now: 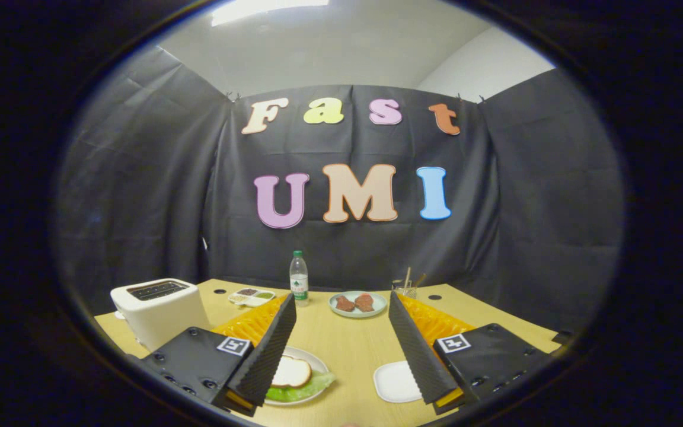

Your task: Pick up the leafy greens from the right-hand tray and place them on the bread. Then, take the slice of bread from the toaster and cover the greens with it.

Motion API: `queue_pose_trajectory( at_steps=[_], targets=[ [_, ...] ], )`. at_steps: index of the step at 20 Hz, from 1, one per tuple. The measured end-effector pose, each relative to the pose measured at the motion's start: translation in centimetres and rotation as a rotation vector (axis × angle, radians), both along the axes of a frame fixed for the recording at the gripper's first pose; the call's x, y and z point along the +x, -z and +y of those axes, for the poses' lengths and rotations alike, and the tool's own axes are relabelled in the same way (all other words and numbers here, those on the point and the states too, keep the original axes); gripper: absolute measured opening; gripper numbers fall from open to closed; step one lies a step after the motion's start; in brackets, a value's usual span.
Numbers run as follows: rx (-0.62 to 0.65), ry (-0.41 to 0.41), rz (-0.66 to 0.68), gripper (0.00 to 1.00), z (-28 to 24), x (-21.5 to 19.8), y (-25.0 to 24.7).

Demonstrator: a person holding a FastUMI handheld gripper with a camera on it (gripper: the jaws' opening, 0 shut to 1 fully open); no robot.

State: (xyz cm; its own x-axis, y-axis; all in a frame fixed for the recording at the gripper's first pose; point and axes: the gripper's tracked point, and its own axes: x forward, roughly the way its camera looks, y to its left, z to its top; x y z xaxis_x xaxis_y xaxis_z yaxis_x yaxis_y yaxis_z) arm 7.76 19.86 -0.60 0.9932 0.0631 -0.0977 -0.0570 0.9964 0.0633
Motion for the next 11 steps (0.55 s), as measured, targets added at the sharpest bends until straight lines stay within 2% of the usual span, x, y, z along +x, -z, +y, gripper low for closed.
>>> queue_pose_trajectory(
  at_steps=[3, 11],
  targets=[
    [0.015, -0.027, 0.011, 0.98, -0.2, -0.4, 0.2],
    [-0.023, 0.025, 0.026, 0.98, -3.2, -1.2, 0.8]
  ],
)
